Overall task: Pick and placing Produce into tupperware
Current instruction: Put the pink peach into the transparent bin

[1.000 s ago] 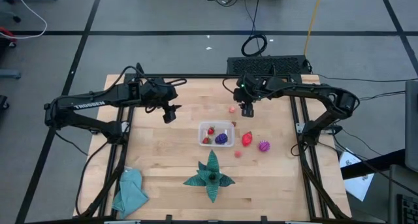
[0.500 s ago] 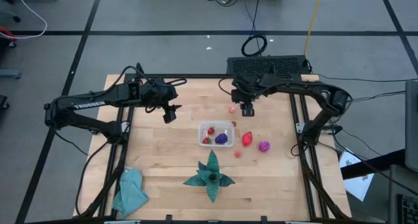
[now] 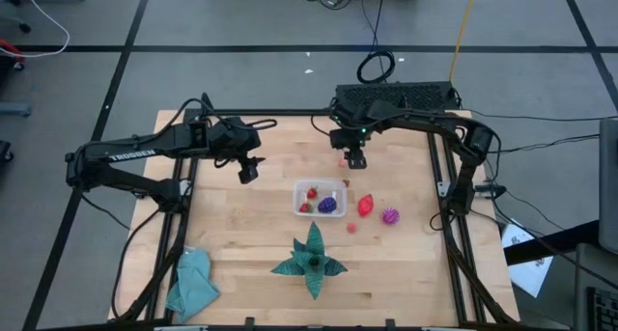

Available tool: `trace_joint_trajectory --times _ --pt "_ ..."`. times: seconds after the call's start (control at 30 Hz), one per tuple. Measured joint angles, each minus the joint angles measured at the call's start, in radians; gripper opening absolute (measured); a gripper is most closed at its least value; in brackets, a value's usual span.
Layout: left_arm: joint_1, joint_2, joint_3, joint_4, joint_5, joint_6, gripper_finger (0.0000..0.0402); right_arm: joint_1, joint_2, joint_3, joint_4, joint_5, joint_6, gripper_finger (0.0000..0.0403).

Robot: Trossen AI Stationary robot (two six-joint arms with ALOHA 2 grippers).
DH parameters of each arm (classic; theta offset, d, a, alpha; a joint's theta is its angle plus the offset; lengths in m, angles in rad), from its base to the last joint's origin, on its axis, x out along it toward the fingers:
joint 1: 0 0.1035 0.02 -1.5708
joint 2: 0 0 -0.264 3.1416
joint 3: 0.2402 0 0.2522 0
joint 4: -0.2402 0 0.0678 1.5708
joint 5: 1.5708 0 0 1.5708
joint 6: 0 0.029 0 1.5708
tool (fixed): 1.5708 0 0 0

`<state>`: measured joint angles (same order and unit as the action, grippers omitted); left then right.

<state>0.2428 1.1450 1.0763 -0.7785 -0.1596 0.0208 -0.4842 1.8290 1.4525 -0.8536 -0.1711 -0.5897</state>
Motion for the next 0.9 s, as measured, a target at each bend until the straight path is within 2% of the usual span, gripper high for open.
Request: trace_joint_trajectory --times 0.1,0.17,0.37,0.9 --pt "0.000 0.000 0.000 -0.004 0.000 0.000 0.0244 -0.011 -0.001 -0.018 0.016 -0.095 -0.020 0.0192" --pt "0.000 0.000 0.000 -0.004 0.000 0.000 0.0244 -0.014 0.000 -0.037 0.014 -0.122 -0.046 0.0192" --pt "0.000 0.000 0.000 -0.003 0.000 0.000 0.0244 -0.017 -0.003 -0.103 0.031 -0.148 -0.096 0.0192" --pt "0.000 0.000 0.000 -0.003 0.000 0.004 0.0244 -0.019 0.002 -0.117 0.138 -0.175 -0.114 0.0192"
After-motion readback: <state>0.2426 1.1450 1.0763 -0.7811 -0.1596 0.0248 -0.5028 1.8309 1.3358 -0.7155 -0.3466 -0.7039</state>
